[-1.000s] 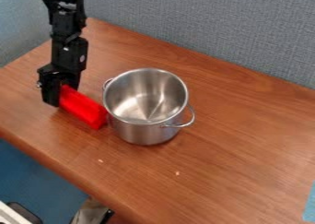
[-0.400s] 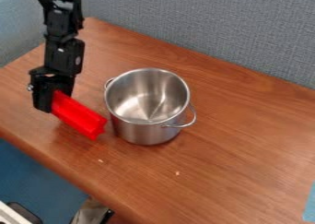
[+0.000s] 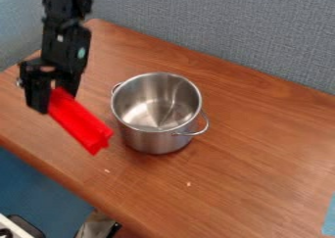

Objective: Move the red object from the metal pot to the table

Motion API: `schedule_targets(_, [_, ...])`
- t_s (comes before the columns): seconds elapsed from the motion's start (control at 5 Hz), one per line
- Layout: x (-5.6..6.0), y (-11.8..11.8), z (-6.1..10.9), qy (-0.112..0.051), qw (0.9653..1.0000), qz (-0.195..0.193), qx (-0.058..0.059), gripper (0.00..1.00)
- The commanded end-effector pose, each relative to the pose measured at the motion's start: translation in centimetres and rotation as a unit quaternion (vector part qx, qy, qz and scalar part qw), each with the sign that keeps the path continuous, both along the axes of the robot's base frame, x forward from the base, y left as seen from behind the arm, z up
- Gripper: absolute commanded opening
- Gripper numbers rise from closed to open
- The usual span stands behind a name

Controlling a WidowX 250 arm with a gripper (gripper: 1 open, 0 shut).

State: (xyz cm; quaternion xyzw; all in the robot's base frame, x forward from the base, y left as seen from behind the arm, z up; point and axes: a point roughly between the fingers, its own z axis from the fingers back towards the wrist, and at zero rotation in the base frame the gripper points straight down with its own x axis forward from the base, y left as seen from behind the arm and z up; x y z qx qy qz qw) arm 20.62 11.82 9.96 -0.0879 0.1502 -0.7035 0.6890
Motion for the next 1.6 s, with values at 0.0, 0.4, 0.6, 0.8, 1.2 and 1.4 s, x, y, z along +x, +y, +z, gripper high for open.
schedule_targets(0.0, [-0.1, -1.7, 0.8, -0.008, 0.9969, -0.074, 0.023, 0.00])
schedule_targets(0.4, [-0.5, -6.6, -1.4, -0.010, 0.9820, -0.185, 0.037, 0.00])
schedule_targets(0.6, [-0.9, -7.4, -2.5, -0.012, 0.9808, -0.190, 0.043, 0.00])
schedule_targets(0.8, [-1.3, -8.3, -2.8, -0.014, 0.9739, -0.224, 0.033, 0.00])
schedule_targets(1.2, [-2.1, -9.9, -3.0, -0.015, 0.9551, -0.296, 0.012, 0.00])
schedule_targets(1.4, [-2.7, -9.9, -2.4, -0.021, 0.9406, -0.339, -0.010, 0.00])
